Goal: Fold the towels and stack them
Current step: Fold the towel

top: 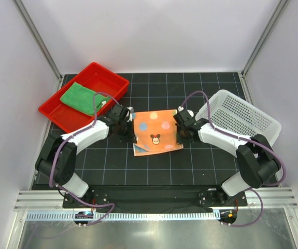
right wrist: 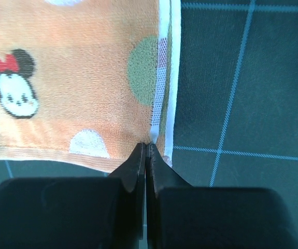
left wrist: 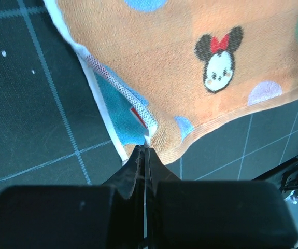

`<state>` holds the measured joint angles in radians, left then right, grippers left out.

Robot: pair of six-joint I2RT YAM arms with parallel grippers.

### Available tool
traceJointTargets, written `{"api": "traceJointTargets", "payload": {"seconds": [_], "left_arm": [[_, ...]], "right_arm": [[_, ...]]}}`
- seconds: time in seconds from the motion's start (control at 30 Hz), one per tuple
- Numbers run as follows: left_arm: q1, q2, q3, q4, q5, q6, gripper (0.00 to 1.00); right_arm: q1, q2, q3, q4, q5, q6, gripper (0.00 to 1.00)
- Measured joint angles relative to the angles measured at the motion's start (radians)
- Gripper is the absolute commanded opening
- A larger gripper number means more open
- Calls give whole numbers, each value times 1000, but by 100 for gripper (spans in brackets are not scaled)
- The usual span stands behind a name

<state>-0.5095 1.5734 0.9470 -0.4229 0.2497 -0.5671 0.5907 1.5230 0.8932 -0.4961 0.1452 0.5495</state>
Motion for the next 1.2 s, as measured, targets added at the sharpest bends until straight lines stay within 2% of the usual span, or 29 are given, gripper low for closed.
{"api": "traceJointTargets", "payload": {"seconds": [0.33, 0.67, 1.2], "left_arm": [[-32, -100, 48, -53, -22, -38, 0], [-136, -82, -152, 31, -25, -126, 0], [-145, -83, -142, 16, -73, -106, 0]], "right_arm": [[-2, -92, 108, -105, 47, -65, 1], [-4, -105, -81, -36, 60, -64, 1], [-5, -107, -94, -18, 53, -62, 1]]}}
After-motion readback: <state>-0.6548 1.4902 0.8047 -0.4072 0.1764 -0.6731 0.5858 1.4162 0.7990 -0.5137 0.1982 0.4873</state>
